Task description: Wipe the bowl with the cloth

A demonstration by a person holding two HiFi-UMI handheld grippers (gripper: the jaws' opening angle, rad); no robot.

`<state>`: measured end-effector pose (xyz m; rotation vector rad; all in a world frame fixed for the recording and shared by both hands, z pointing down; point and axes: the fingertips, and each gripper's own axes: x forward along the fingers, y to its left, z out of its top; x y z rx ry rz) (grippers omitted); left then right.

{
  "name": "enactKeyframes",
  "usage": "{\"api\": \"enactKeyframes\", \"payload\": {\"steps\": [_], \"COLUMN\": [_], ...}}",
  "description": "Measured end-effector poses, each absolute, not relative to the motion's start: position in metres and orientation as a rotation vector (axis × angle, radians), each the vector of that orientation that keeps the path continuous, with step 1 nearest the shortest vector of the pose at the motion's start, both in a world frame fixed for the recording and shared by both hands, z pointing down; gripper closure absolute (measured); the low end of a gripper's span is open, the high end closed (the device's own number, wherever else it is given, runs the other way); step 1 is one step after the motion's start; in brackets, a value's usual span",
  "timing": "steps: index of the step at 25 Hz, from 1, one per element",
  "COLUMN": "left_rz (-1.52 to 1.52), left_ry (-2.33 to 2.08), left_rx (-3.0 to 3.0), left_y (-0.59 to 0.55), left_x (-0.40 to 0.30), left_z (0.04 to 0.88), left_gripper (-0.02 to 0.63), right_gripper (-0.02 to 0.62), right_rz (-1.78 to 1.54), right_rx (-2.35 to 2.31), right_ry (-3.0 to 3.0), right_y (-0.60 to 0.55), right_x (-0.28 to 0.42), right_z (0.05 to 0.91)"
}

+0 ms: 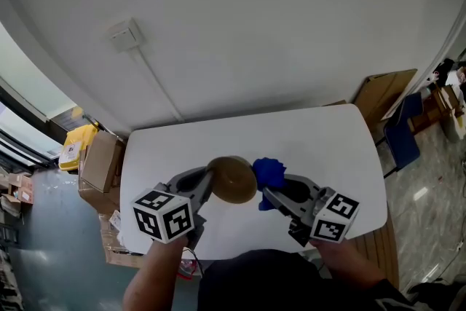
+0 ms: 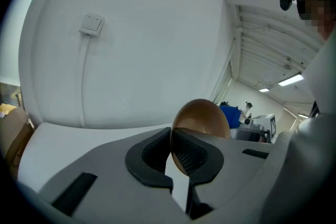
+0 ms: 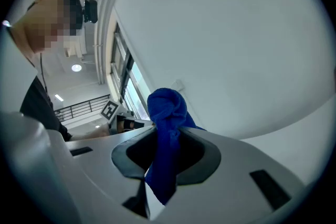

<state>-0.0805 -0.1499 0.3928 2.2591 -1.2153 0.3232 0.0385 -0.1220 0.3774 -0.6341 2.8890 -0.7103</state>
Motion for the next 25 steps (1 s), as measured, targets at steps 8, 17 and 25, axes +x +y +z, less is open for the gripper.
{"api": "enactKeyframes", "payload": {"steps": [8,17,25], "left_rz": [0.239,0.107,0.059], "left_ry": [-1.202,-1.094,-0.915], "left_rx": [2.348,2.431,2.501], "left_y": [-0.154,-0.153,-0.13], "left_x": [-0.087,-0.07,-0.035], "left_z": [0.359,0.322,0.301], "left_gripper": [0.585,0.586,0.586], "right_gripper": [0.52,0.52,0.52], "right_rz": [-0.638,-0.616,-0.565], "right_rx": [-0.609,-0.551,-0.458], "right_ry": [2.884,2.93,2.961], "right_y": [-0.095,-0.075,-0.067], "right_x": [0.007,-0.016,-0.033], "right_z": [0.364,0.363,0.361]}}
